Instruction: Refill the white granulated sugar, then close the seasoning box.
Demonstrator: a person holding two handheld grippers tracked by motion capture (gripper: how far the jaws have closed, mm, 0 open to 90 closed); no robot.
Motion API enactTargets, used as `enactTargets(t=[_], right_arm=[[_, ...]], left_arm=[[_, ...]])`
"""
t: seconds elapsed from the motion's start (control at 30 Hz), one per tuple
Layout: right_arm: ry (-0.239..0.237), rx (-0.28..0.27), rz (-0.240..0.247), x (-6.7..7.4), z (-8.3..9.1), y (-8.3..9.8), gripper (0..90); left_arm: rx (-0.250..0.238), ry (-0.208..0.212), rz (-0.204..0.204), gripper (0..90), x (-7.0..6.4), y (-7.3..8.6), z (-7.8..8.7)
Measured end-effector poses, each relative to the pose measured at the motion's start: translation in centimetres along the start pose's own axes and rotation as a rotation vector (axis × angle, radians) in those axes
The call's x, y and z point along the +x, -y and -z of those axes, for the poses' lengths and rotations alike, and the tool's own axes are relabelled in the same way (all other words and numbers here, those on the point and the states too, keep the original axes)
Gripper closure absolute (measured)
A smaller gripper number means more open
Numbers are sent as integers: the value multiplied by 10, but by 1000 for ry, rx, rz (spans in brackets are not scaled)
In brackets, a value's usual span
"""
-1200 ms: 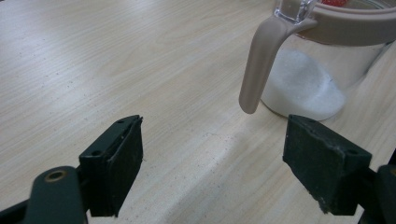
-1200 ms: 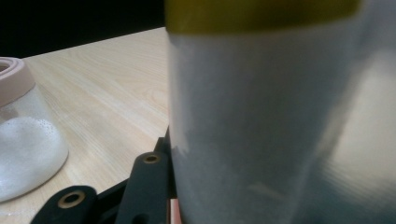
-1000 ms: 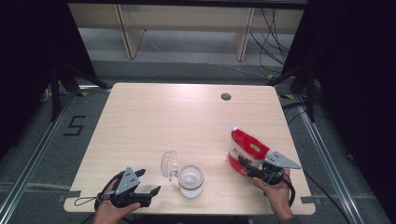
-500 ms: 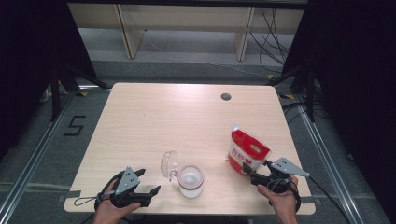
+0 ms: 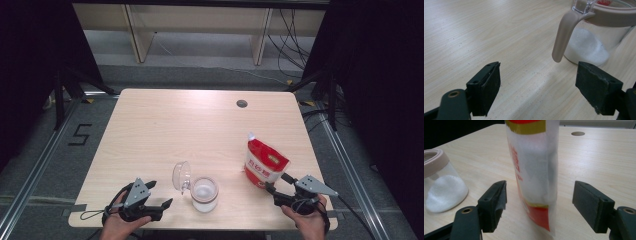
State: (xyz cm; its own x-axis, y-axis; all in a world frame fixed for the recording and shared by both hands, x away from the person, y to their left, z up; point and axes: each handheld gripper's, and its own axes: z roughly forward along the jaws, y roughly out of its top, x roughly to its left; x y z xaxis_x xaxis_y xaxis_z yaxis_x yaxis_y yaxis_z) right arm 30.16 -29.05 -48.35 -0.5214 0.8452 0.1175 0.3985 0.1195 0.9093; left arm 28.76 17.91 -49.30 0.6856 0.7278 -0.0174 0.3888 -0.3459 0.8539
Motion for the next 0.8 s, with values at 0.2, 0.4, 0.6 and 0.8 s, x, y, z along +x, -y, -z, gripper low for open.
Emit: enactTargets(t=[0.2, 0.4, 0.6, 0.8], right_arm=[[0, 37, -26, 4, 11, 4, 264], [10, 92, -47, 7, 19, 10, 261], [22, 88, 34, 6, 18, 11, 256], [21, 92, 51, 4, 17, 11, 255]], left_arm=[[-2, 0, -8, 199, 0, 0, 1], [2, -6, -7, 199, 0, 0, 2], [-2, 0, -3, 201, 1, -2, 4], [-25, 8, 31, 288, -1, -5, 5]])
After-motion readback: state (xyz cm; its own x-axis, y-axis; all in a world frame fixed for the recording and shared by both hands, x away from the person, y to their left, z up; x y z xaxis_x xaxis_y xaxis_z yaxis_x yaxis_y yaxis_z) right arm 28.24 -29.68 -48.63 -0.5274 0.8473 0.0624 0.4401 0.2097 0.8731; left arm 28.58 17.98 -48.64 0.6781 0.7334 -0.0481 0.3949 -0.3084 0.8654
